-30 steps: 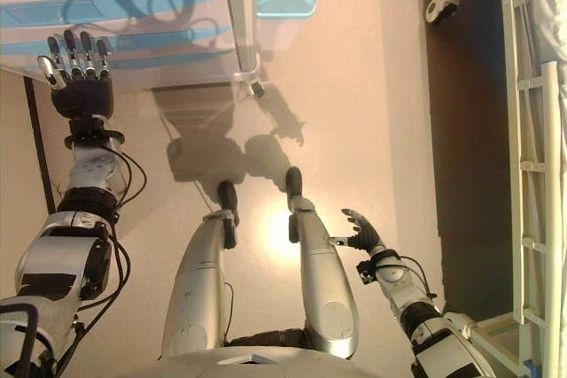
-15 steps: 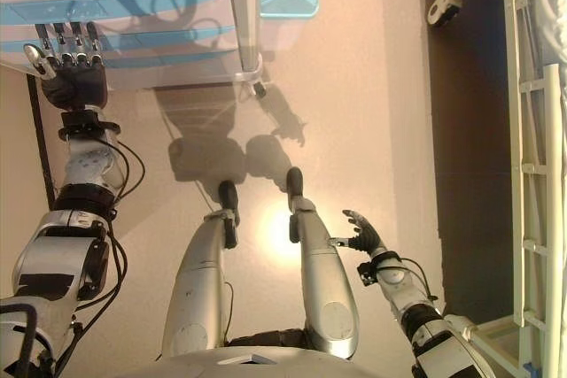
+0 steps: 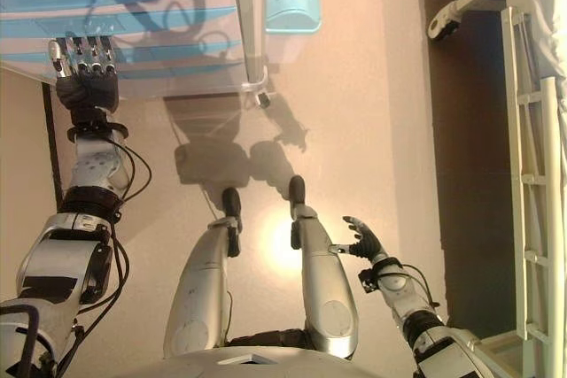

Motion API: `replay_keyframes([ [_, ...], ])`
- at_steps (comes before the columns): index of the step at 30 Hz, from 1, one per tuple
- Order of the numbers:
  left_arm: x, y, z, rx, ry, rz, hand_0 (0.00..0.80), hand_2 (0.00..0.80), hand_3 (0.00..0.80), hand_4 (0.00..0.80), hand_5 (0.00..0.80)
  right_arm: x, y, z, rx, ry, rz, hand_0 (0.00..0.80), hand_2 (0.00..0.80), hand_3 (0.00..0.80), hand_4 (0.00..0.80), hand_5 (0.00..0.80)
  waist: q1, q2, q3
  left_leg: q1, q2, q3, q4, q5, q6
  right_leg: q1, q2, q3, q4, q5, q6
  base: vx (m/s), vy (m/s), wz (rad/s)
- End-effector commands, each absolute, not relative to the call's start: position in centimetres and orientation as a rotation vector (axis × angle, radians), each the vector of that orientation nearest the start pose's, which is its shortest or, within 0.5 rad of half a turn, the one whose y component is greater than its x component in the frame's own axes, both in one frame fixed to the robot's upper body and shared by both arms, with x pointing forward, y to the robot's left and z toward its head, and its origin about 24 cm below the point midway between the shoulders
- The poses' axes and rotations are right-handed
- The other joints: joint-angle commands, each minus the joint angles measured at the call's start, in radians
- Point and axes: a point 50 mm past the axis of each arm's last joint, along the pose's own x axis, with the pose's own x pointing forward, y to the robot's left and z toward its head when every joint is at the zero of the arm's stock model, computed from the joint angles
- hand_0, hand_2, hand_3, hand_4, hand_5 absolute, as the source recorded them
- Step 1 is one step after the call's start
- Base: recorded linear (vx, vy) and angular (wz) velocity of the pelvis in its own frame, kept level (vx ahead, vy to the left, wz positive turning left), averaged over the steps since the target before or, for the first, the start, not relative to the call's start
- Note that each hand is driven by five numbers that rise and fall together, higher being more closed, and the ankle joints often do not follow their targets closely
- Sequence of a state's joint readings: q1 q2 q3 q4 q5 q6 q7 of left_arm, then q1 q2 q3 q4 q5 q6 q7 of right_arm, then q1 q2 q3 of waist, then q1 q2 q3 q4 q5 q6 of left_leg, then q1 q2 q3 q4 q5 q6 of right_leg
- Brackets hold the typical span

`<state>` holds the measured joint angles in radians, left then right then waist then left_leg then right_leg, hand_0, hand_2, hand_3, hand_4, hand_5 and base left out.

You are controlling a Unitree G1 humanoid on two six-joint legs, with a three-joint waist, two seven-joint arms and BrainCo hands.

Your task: Open the drawer and pick up the medicine

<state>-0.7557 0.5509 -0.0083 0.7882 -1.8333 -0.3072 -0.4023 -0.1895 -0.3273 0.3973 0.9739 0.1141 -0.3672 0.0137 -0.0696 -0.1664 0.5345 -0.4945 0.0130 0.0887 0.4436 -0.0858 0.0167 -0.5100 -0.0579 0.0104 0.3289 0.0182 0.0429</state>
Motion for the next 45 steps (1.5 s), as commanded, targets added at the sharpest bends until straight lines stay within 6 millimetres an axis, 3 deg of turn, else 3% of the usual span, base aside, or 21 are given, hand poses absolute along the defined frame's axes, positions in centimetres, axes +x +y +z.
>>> replay_keyframes([
  [1,31.9,24.8,34.0,-0.804,-1.223,-0.720,0.800,0.800,0.800,0.800,0.800,20.4,-20.3,-9.7,-0.440,0.522,0.289,0.000,0.000,0.000,0.000,0.000,0.026,0.051,-0.054,0.056,-0.074,0.017,0.019,-0.122,0.035,0.101,0.007,-0.006,-0.057,-0.024,0.005,-0.056,-0.011,0.02],
  [3,32.0,24.7,32.9,-0.831,-1.213,-0.729,0.800,0.800,0.800,0.800,0.800,20.4,-20.3,-9.6,-0.451,0.518,0.295,0.000,0.000,0.000,0.000,0.000,0.038,0.053,-0.059,0.065,-0.078,0.006,0.005,-0.107,0.033,0.108,0.004,-0.013,-0.049,-0.032,-0.001,-0.075,-0.025,0.02],
  [7,32.1,24.8,28.0,-0.917,-1.127,-0.681,0.800,0.800,0.800,0.800,0.800,20.3,-20.1,-9.6,-0.470,0.520,0.300,0.000,0.000,0.000,0.000,0.000,0.084,0.064,-0.074,0.107,-0.082,-0.034,-0.026,-0.094,0.019,0.155,-0.007,-0.055,-0.011,-0.088,-0.011,-0.046,-0.079,0.08],
  [10,32.1,24.4,22.5,-0.996,-1.004,-0.617,0.800,0.800,0.800,0.800,0.800,20.3,-20.1,-9.7,-0.481,0.530,0.288,0.000,0.000,0.000,0.000,0.000,0.121,0.074,-0.088,0.142,-0.086,-0.067,-0.064,-0.069,0.007,0.195,-0.020,-0.092,0.003,-0.120,-0.018,-0.070,-0.114,0.38],
  [14,30.1,23.5,13.2,-1.114,-0.802,-0.511,0.800,0.800,0.800,0.800,0.800,19.9,-21.0,-9.9,-0.517,0.566,0.264,0.000,0.000,0.000,0.000,0.000,0.176,0.106,-0.117,0.208,-0.084,-0.133,-0.139,-0.019,-0.014,0.270,-0.032,-0.141,0.001,-0.154,-0.031,-0.043,-0.096,0.48],
  [15,29.8,23.3,12.2,-1.125,-0.772,-0.492,0.800,0.800,0.800,0.800,0.800,19.7,-21.2,-10.0,-0.527,0.570,0.265,0.000,0.000,0.000,0.000,0.000,0.181,0.111,-0.123,0.217,-0.082,-0.142,-0.152,-0.011,-0.017,0.280,-0.032,-0.149,-0.003,-0.157,-0.033,-0.023,-0.084,0.66],
  [16,28.7,23.3,9.5,-1.158,-0.698,-0.457,0.800,0.800,0.800,0.800,0.800,19.6,-21.8,-10.0,-0.535,0.586,0.252,0.000,0.000,0.000,0.000,0.000,0.201,0.121,-0.135,0.243,-0.076,-0.161,-0.175,-0.002,-0.025,0.311,-0.034,-0.167,-0.007,-0.172,-0.037,-0.043,-0.072,0.72],
  [17,28.4,23.5,8.6,-1.170,-0.672,-0.424,0.800,0.800,0.800,0.800,0.800,19.6,-22.1,-10.0,-0.547,0.586,0.253,0.000,0.000,0.000,0.000,0.000,0.205,0.126,-0.142,0.249,-0.073,-0.169,-0.188,0.010,-0.028,0.320,-0.035,-0.178,-0.017,-0.167,-0.039,-0.011,-0.089,0.69],
  [18,26.8,24.1,5.8,-1.193,-0.604,-0.383,0.800,0.800,0.800,0.800,0.800,19.6,-23.0,-9.8,-0.556,0.606,0.242,0.000,0.000,0.000,0.000,0.000,0.223,0.136,-0.153,0.276,-0.064,-0.186,-0.212,0.022,-0.039,0.353,-0.035,-0.199,-0.023,-0.181,-0.045,-0.034,-0.056,0.66],
  [20,24.7,25.1,2.8,-1.223,-0.535,-0.308,0.800,0.800,0.800,0.800,0.800,19.7,-24.1,-9.6,-0.569,0.623,0.227,0.000,0.000,0.000,0.000,0.000,0.245,0.152,-0.176,0.302,-0.056,-0.203,-0.250,0.047,-0.051,0.385,-0.036,-0.231,-0.042,-0.183,-0.054,-0.018,-0.035,0.56],
  [28,17.1,28.2,-4.9,-1.277,-0.317,0.045,0.800,0.800,0.800,0.800,0.800,19.8,-26.9,-9.2,-0.580,0.685,0.180,0.000,0.000,0.000,0.000,0.000,0.301,0.187,-0.245,0.371,-0.059,-0.251,-0.310,0.079,-0.072,0.450,-0.050,-0.304,-0.065,-0.192,-0.061,-0.014,0.008,0.43],
  [36,12.3,28.1,-9.4,-1.193,-0.008,0.289,0.800,0.800,0.800,0.800,0.800,18.7,-26.8,-9.9,-0.548,0.701,0.179,0.000,0.000,0.000,0.000,0.000,0.295,0.185,-0.301,0.413,-0.077,-0.265,-0.336,0.080,-0.068,0.482,-0.050,-0.306,-0.101,-0.173,-0.048,0.028,0.049,0.26],
  [37,11.8,28.2,-9.9,-1.143,0.071,0.337,0.436,0.436,0.436,0.436,0.436,18.5,-26.8,-10.0,-0.544,0.705,0.174,0.000,0.000,0.000,0.000,0.000,0.291,0.183,-0.308,0.418,-0.080,-0.264,-0.337,0.079,-0.067,0.486,-0.050,-0.303,-0.107,-0.170,-0.047,0.061,0.050,0.05],
  [38,11.3,28.2,-10.6,-1.089,0.168,0.396,0.000,0.000,0.000,0.000,0.000,18.2,-26.8,-10.2,-0.546,0.714,0.168,0.000,0.000,0.000,0.000,0.000,0.286,0.182,-0.316,0.422,-0.081,-0.262,-0.339,0.077,-0.066,0.489,-0.049,-0.300,-0.113,-0.167,-0.045,0.068,0.053,0.02],
  [41,9.9,28.8,-12.1,-0.859,0.416,0.520,0.000,0.000,0.000,0.000,0.000,17.2,-27.1,-11.0,-0.582,0.765,0.123,0.000,0.000,0.000,0.000,0.000,0.266,0.175,-0.336,0.435,-0.089,-0.255,-0.338,0.067,-0.059,0.498,-0.049,-0.287,-0.132,-0.157,-0.039,0.070,0.047,0.01],
  [44,9.4,29.1,-12.7,-0.655,0.578,0.543,0.000,0.000,0.000,0.000,0.000,16.3,-27.9,-11.3,-0.632,0.789,0.019,0.000,0.000,0.000,0.000,0.000,0.246,0.170,-0.353,0.446,-0.096,-0.243,-0.333,0.051,-0.049,0.506,-0.047,-0.265,-0.147,-0.147,-0.033,0.088,0.041,-0.01],
  [45,9.2,29.2,-13.0,-0.512,0.663,0.530,0.000,0.000,0.000,0.000,0.000,16.1,-28.1,-11.1,-0.644,0.763,-0.039,0.000,0.000,0.000,0.000,0.000,0.235,0.168,-0.360,0.453,-0.099,-0.237,-0.333,0.044,-0.044,0.509,-0.044,-0.253,-0.154,-0.142,-0.028,0.097,0.037,-0.04],
])
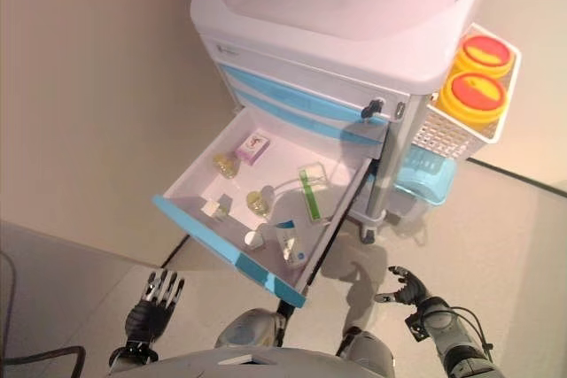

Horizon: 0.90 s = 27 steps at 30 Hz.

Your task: Open the drawer and pick up the medicine

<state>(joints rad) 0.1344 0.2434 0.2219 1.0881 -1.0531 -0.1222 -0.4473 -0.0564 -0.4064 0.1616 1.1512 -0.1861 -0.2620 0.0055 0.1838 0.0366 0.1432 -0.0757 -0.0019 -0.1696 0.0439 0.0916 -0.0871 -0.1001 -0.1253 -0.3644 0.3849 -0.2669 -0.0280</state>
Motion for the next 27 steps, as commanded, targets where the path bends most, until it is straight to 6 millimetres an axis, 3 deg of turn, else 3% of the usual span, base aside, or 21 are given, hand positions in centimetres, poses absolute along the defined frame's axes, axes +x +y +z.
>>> replay_keyframes([
  [1,9.2,29.3,-13.1,-0.448,0.707,0.533,0.000,0.000,0.000,0.000,0.000,16.2,-28.2,-10.8,-0.644,0.730,-0.072,0.000,0.000,0.000,0.000,0.000,-0.028,-0.036,0.028,0.039,-0.084,0.029,0.066,-0.137,0.064,0.102,0.025,0.133,-0.215,0.148,0.045,0.088,0.031,-0.05],
  [3,9.2,29.2,-13.2,-0.280,0.795,0.486,0.000,0.000,0.000,0.000,0.000,17.3,-28.2,-9.6,-0.640,0.612,-0.115,0.000,0.000,0.000,0.000,0.000,-0.051,-0.039,0.023,0.049,-0.083,0.044,0.062,-0.144,0.072,0.106,0.031,0.155,-0.229,0.159,0.052,0.071,0.032,-0.12],
  [7,7.8,28.9,-13.8,-0.039,0.956,0.396,0.000,0.000,0.000,0.000,0.000,20.6,-25.8,-3.9,-0.648,0.256,-0.046,0.000,0.000,0.000,0.000,0.000,-0.119,-0.042,0.013,0.065,-0.080,0.092,0.040,-0.154,0.092,0.097,0.045,0.214,-0.261,0.189,0.070,0.049,0.055,-0.39],
  [11,5.4,28.3,-14.7,0.015,1.079,0.325,0.000,0.000,0.000,0.000,0.000,22.0,-22.2,2.8,-0.687,-0.166,0.196,0.000,0.000,0.000,0.000,0.000,-0.169,-0.046,-0.001,0.081,-0.083,0.143,0.017,-0.165,0.110,0.088,0.055,0.261,-0.294,0.212,0.090,0.056,0.064,-0.56],
  [13,5.1,28.0,-15.0,0.024,1.123,0.294,0.000,0.000,0.000,0.000,0.000,22.3,-20.9,4.9,-0.698,-0.277,0.300,0.000,0.000,0.000,0.000,0.000,-0.173,-0.050,-0.004,0.080,-0.085,0.158,0.017,-0.170,0.112,0.084,0.053,0.268,-0.302,0.219,0.097,0.021,0.040,-0.36],
  [15,4.8,27.6,-15.4,0.029,1.181,0.273,0.000,0.000,0.000,0.000,0.000,22.7,-18.9,7.6,-0.727,-0.402,0.472,0.000,0.000,0.000,0.000,0.000,-0.171,-0.057,-0.008,0.076,-0.086,0.177,0.017,-0.174,0.113,0.077,0.047,0.270,-0.313,0.230,0.105,0.012,0.032,-0.18],
  [20,4.7,26.7,-15.8,0.047,1.229,0.182,0.000,0.000,0.000,0.000,0.000,22.8,-15.4,11.6,-0.776,-0.565,0.755,0.000,0.000,0.000,0.000,0.000,-0.138,-0.072,-0.003,0.064,-0.092,0.187,0.028,-0.184,0.121,0.063,0.026,0.262,-0.314,0.242,0.119,-0.003,0.009,-0.06],
  [27,6.5,24.8,-15.9,0.103,1.192,0.027,0.000,0.000,0.000,0.000,0.000,23.5,-10.9,14.6,-0.833,-0.764,0.917,0.000,0.000,0.000,0.000,0.000,-0.066,-0.078,0.029,0.033,-0.097,0.159,0.050,-0.181,0.131,0.045,0.002,0.227,-0.272,0.232,0.124,-0.043,-0.002,0.11],
])
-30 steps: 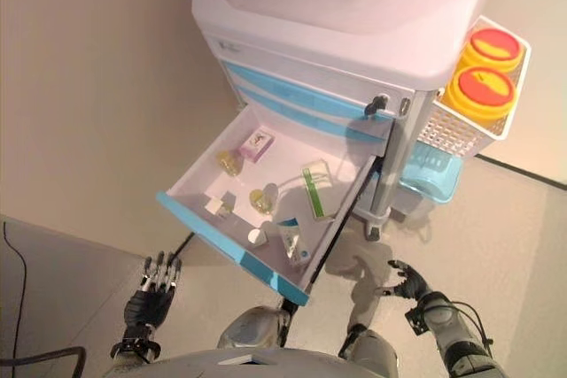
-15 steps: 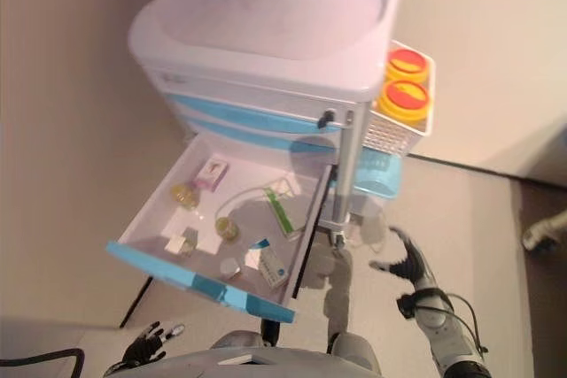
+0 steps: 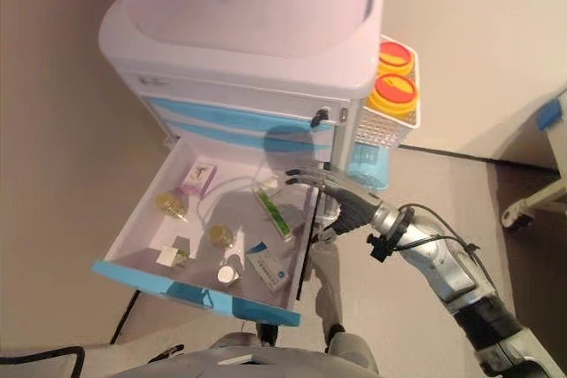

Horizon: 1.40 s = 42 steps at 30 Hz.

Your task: Open the drawer and pick up the medicine

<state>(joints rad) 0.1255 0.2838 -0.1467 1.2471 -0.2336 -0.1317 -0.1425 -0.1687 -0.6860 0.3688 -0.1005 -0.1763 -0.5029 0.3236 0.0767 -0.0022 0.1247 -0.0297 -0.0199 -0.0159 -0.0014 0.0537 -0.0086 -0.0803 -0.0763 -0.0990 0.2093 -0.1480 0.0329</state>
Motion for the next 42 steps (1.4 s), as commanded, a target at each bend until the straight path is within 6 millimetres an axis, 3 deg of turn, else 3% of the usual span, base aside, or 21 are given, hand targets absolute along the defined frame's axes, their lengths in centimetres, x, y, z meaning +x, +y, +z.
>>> replay_keyframes([
  [1,6.7,24.6,-16.0,0.104,1.182,0.015,0.000,0.000,0.000,0.000,0.000,23.8,-10.3,14.9,-0.849,-0.790,0.928,0.000,0.000,0.000,0.000,0.000,0.057,-0.040,0.053,-0.016,-0.081,-0.007,0.095,-0.141,0.054,0.027,-0.050,-0.047,-0.092,0.111,0.062,-0.042,-0.015,0.27],
  [5,7.5,24.1,-15.9,0.096,1.149,0.003,0.000,0.000,0.000,0.000,0.000,25.4,-8.6,15.0,-0.948,-0.782,0.902,0.000,0.000,0.000,0.000,0.000,0.115,-0.038,0.072,-0.029,-0.085,-0.054,0.093,-0.128,0.053,0.033,-0.063,-0.085,-0.082,0.105,0.060,-0.044,-0.016,0.44],
  [9,7.7,24.5,-15.7,0.084,1.136,0.034,0.000,0.000,0.000,0.000,0.000,27.1,-8.1,13.1,-1.104,-0.709,0.877,0.000,0.000,0.000,0.000,0.000,0.167,-0.037,0.079,-0.033,-0.090,-0.104,0.079,-0.111,0.047,0.050,-0.070,-0.127,-0.090,0.104,0.060,-0.008,-0.013,0.45],
  [13,7.7,25.1,-15.5,0.106,1.142,0.040,0.000,0.000,0.000,0.000,0.000,29.5,-8.2,10.6,-1.176,-0.566,0.822,0.000,0.000,0.000,0.000,0.000,0.225,-0.039,0.078,-0.030,-0.091,-0.160,0.050,-0.089,0.036,0.078,-0.073,-0.175,-0.109,0.100,0.055,0.024,-0.022,0.44],
  [21,7.9,25.6,-15.3,0.142,1.146,0.016,0.000,0.000,0.000,0.000,0.000,32.4,-9.1,7.3,-1.322,-0.385,0.710,0.000,0.000,0.000,0.000,0.000,0.307,-0.055,0.080,-0.039,-0.095,-0.244,0.021,-0.061,0.022,0.101,-0.075,-0.248,-0.107,0.082,0.046,0.033,-0.020,0.37],
  [29,8.1,25.8,-15.1,0.163,1.117,-0.007,0.000,0.000,0.000,0.000,0.000,33.0,-9.6,4.8,-1.374,-0.277,0.641,0.000,0.000,0.000,0.000,0.000,0.353,-0.065,0.106,-0.050,-0.102,-0.283,0.029,-0.057,0.024,0.100,-0.080,-0.275,-0.078,0.071,0.050,0.033,-0.010,0.18],
  [42,9.8,26.4,-14.4,0.186,1.056,0.004,0.000,0.000,0.000,0.000,0.000,34.0,-10.1,3.7,-1.472,-0.194,0.647,0.000,0.000,0.000,0.000,0.000,0.376,-0.067,0.149,-0.073,-0.102,-0.304,0.021,-0.040,0.025,0.075,-0.080,-0.281,-0.058,0.072,0.059,-0.013,-0.011,0.10],
])
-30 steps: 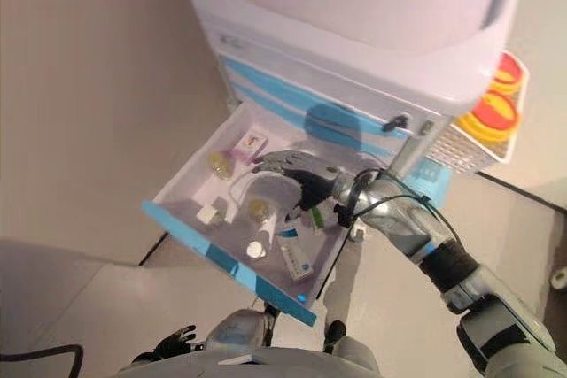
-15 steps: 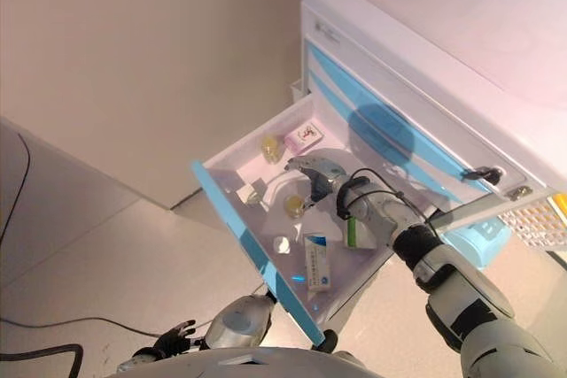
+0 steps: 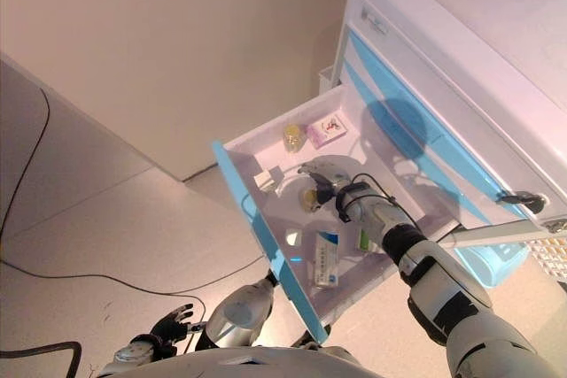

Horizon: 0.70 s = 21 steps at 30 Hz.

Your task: Open the drawer and pick up the medicine

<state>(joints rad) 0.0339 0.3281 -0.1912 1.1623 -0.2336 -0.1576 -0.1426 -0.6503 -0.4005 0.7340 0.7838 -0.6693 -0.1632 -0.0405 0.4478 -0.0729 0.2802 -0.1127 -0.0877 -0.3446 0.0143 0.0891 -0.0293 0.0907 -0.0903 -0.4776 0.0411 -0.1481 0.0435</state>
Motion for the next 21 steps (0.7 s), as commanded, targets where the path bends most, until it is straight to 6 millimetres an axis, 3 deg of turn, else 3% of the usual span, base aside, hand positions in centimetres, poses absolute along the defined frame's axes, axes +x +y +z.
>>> replay_keyframes([
  [1,9.7,26.4,-14.4,0.185,1.056,0.004,0.000,0.000,0.000,0.000,0.000,34.0,-10.1,3.6,-1.475,-0.187,0.651,0.000,0.000,0.000,0.000,0.000,0.006,0.003,-0.006,0.010,-0.034,0.024,0.003,-0.075,0.046,-0.096,-0.066,0.097,0.109,0.072,0.048,0.000,0.000,0.00],
  [21,9.8,26.1,-14.4,0.170,1.033,-0.008,0.000,0.000,0.000,0.000,0.000,33.6,-11.8,1.7,-1.565,-0.104,0.652,0.000,0.000,0.000,0.000,0.000,0.007,0.011,0.006,0.010,-0.039,0.009,-0.006,-0.068,0.045,-0.102,-0.066,0.092,0.108,0.069,0.045,0.000,0.000,0.00],
])
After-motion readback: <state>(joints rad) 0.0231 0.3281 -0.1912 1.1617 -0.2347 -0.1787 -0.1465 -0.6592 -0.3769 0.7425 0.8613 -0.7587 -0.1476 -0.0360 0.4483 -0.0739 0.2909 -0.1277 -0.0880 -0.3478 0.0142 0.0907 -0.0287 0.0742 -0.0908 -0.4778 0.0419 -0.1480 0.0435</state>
